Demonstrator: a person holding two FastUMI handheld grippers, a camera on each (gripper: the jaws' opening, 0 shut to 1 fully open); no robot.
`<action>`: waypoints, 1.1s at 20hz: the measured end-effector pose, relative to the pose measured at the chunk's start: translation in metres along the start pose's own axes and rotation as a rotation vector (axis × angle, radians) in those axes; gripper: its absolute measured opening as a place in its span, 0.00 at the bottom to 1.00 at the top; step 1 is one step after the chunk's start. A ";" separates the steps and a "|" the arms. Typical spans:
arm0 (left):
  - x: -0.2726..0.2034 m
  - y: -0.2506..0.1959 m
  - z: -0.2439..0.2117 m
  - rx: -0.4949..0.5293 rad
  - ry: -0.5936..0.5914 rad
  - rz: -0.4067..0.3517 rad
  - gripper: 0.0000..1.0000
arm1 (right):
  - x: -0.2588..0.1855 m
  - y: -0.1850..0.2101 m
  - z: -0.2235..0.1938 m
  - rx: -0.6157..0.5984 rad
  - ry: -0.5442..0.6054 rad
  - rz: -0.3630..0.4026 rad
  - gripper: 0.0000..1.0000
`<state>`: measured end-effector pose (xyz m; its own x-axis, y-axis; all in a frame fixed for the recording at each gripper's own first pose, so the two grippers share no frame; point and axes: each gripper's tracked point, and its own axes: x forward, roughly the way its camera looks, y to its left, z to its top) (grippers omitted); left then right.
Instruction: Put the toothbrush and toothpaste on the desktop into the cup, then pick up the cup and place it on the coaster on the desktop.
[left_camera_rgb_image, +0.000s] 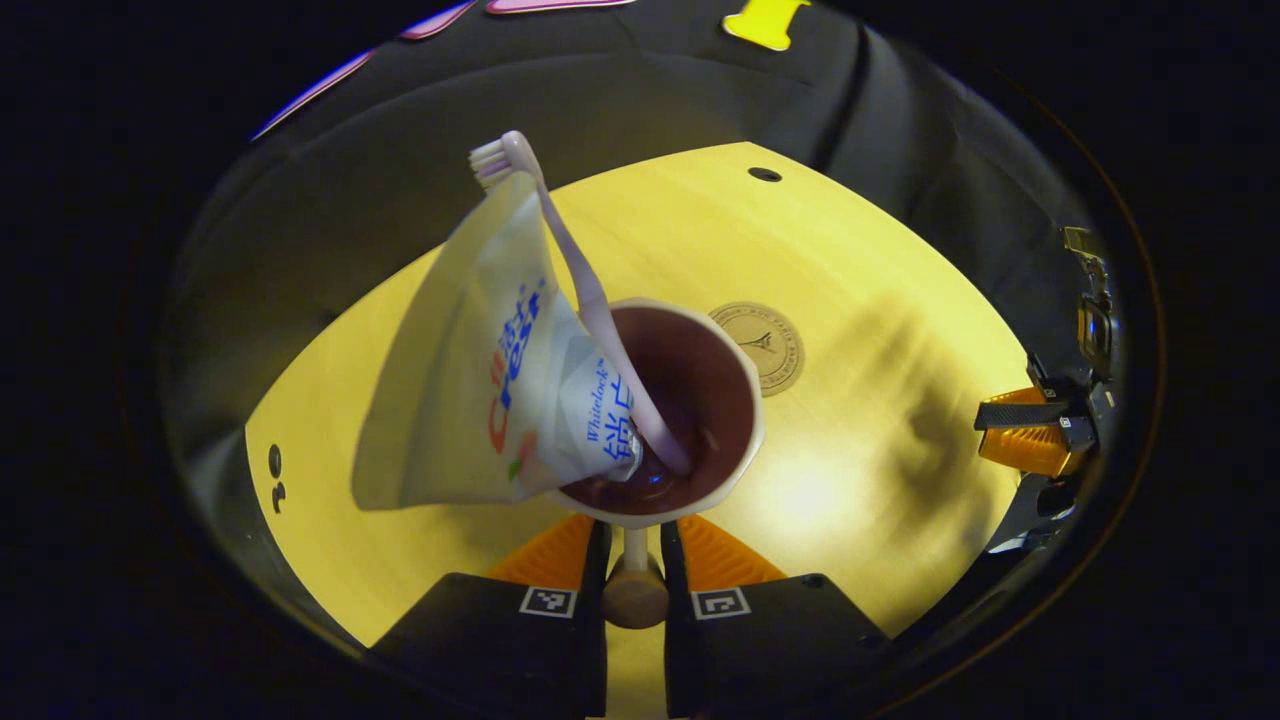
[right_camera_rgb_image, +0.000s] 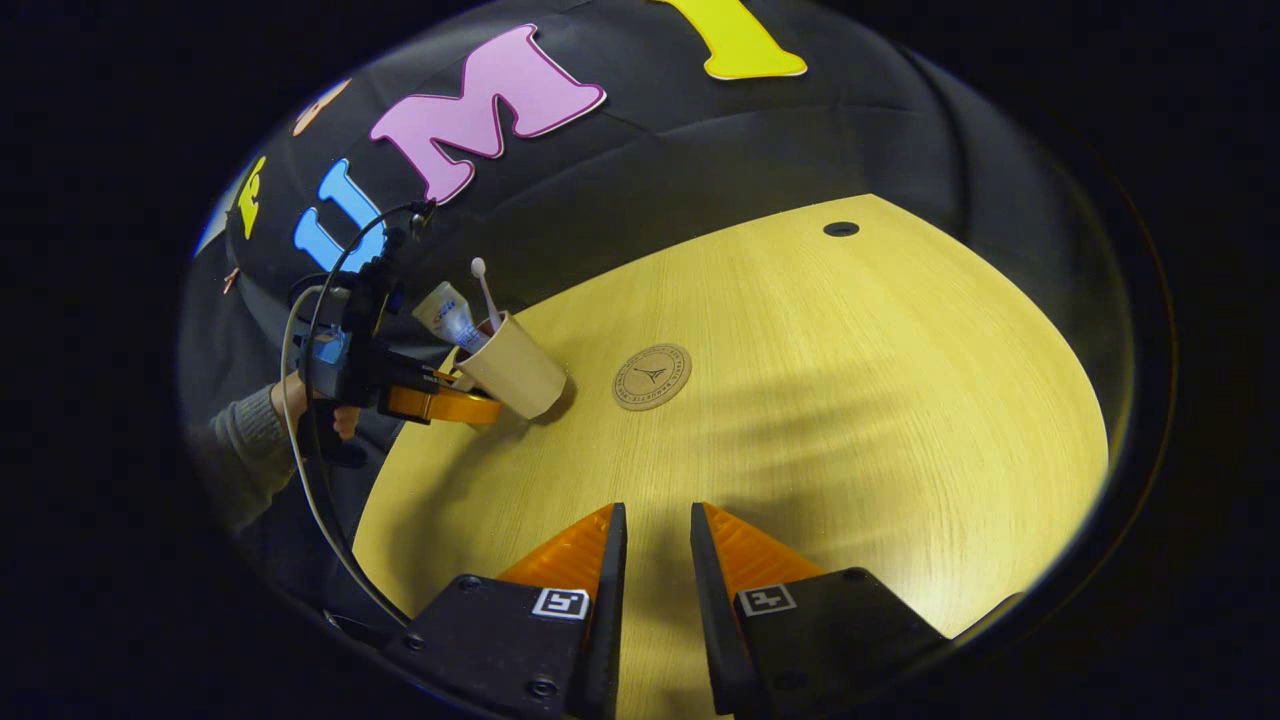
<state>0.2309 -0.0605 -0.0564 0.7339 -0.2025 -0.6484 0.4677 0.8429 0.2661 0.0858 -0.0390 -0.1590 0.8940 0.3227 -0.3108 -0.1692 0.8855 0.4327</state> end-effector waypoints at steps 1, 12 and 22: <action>0.000 -0.006 0.007 0.010 -0.005 -0.007 0.31 | -0.004 -0.003 0.000 0.001 -0.003 -0.006 0.39; 0.028 -0.055 0.053 0.108 -0.009 -0.041 0.28 | -0.026 -0.045 -0.007 0.078 -0.026 -0.066 0.39; 0.060 -0.073 0.064 0.127 0.024 -0.040 0.28 | -0.034 -0.069 -0.008 0.107 -0.037 -0.093 0.39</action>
<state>0.2721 -0.1661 -0.0687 0.7020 -0.2219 -0.6768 0.5562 0.7643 0.3264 0.0635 -0.1079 -0.1851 0.9188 0.2266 -0.3232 -0.0413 0.8695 0.4922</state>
